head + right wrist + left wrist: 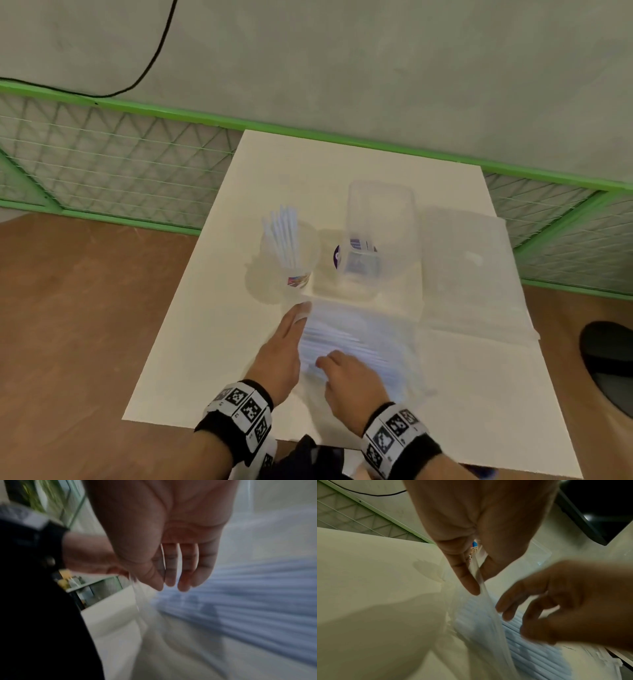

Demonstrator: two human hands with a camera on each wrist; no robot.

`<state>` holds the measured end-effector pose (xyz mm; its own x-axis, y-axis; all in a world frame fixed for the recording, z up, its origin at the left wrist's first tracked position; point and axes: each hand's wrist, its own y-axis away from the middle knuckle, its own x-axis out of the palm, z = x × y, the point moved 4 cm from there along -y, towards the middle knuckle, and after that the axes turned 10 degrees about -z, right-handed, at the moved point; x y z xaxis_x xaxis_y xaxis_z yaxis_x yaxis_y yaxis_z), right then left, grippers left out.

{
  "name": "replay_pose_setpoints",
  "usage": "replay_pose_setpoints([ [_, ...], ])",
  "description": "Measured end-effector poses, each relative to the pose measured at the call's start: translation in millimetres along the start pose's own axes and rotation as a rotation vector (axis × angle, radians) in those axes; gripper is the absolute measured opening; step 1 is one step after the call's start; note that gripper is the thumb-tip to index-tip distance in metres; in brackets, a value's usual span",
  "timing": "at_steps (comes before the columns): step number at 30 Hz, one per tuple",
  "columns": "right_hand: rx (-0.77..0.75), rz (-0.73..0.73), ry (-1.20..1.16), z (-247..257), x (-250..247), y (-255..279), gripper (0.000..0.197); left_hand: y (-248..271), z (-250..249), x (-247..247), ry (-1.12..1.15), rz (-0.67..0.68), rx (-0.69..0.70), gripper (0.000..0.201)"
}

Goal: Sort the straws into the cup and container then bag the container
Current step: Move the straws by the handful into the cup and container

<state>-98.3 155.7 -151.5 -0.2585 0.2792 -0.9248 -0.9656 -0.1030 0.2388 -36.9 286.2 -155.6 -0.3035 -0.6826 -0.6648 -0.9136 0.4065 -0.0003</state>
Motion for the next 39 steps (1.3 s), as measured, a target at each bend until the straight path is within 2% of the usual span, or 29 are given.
replay_pose_setpoints([
  [5,0.023,-0.116,0.166,-12.6,30.7,3.9,0.053,4.2,6.1,0.2,-0.018,-0.006,0.003,0.096],
  [15,0.056,-0.177,0.259,-16.3,42.0,-2.5,0.048,15.5,9.6,-7.0,0.010,-0.034,-0.036,0.095],
  [20,0.087,-0.177,0.288,-30.3,35.0,-18.4,0.039,13.5,3.5,-7.4,0.007,-0.074,-0.041,0.092],
  [24,0.047,-0.214,0.299,-28.5,28.6,-21.8,0.041,12.8,-0.1,-7.1,0.003,-0.081,-0.052,0.090],
  [27,0.019,-0.207,0.298,-26.9,32.6,-19.8,0.039,13.4,0.4,-7.1,-0.008,-0.075,-0.058,0.090],
  [32,0.080,-0.138,0.279,-24.4,32.0,-24.0,0.028,13.2,1.1,-6.0,-0.014,-0.065,-0.048,0.089],
  [36,0.045,-0.080,0.291,-20.8,33.7,-27.7,0.024,12.2,2.3,-5.2,-0.015,-0.060,-0.051,0.090],
  [39,0.100,-0.048,0.301,-21.0,36.1,-25.3,0.020,12.4,2.7,-4.7,-0.014,-0.055,-0.052,0.091],
])
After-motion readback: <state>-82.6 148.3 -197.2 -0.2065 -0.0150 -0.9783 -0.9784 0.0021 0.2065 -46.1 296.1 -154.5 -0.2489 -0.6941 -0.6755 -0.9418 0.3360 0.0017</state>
